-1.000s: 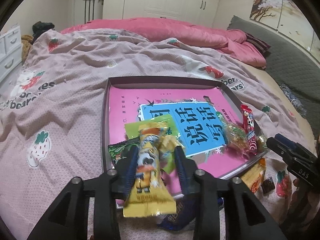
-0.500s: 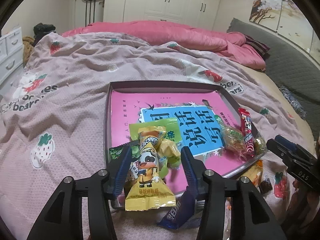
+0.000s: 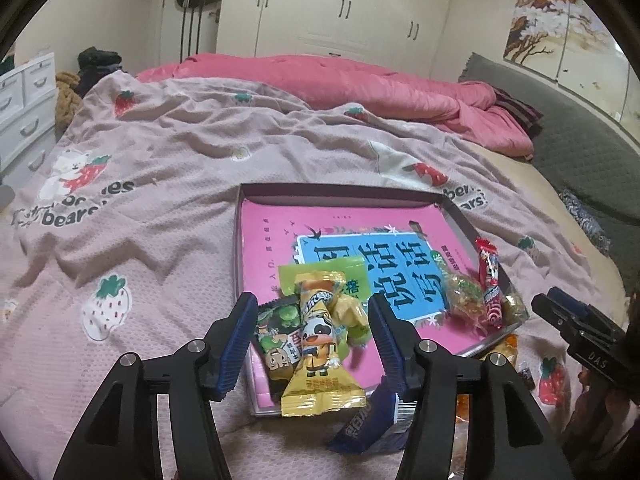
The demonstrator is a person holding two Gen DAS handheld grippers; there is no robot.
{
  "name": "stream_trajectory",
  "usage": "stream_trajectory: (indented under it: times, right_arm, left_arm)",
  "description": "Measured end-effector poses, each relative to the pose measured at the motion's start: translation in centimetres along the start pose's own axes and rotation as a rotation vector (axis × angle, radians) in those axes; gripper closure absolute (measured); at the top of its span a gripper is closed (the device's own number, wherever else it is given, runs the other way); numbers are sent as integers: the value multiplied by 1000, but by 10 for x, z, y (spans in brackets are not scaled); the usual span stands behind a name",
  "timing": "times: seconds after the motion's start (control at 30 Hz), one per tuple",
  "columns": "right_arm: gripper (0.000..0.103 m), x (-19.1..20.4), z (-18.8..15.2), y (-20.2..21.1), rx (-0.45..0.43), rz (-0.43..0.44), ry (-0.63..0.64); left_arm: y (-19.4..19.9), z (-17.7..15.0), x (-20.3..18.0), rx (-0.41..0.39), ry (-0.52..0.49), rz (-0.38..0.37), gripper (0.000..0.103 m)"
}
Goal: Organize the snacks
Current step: 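Lift both open tools out of the tray toward the snacks beside it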
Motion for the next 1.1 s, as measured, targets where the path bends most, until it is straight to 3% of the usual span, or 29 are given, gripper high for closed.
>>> stream_trajectory:
  times: [0.37, 0.6, 1.1]
  right_arm:
    - [37, 3, 1, 14, -22, 17, 1]
    - [36, 5, 2, 25, -37, 21, 5]
    - [36, 14, -22, 40, 19, 16, 41]
  left_arm:
    - [25, 5, 5, -26, 6, -20, 33]
    - [36, 2, 0, -24, -3, -33, 32]
    - [53, -23, -49, 29, -95, -137, 32]
Point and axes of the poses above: each gripper's, at about its wrist camera, not at the fingertips, and y roughly against the way its jaws point, x to its left, z to its top, the point moved 3 cm from there along -y, roughly the way its jaws point, and after that the axes turned 2 degrees about -y, right-handed, at the moved point
